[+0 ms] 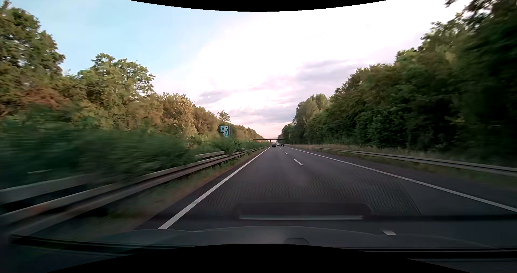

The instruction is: Follow the waypoints while adhering to traffic rules and regulations

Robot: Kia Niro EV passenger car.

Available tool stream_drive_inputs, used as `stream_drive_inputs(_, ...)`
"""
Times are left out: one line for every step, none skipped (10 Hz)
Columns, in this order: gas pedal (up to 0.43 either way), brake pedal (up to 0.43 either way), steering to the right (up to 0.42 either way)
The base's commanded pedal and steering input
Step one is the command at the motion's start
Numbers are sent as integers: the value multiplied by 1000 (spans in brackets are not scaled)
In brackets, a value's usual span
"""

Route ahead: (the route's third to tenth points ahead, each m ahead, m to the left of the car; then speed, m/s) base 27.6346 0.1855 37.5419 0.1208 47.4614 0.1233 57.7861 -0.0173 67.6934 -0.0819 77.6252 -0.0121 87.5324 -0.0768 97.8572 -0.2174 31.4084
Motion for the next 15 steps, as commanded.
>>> stream_drive_inputs(299,0,-3)
stream_drive_inputs(287,0,-4)
stream_drive_inputs(287,0,-4)
stream_drive_inputs(287,0,-3)
stream_drive_inputs(287,0,-3)
stream_drive_inputs(287,0,-3)
stream_drive_inputs(287,0,-4)
stream_drive_inputs(287,0,-3)
stream_drive_inputs(287,0,-3)
stream_drive_inputs(287,0,-3)
stream_drive_inputs(287,0,-3)
stream_drive_inputs(287,0,-3)
stream_drive_inputs(287,0,-3)
stream_drive_inputs(299,0,-3)
stream_drive_inputs(311,0,-3)
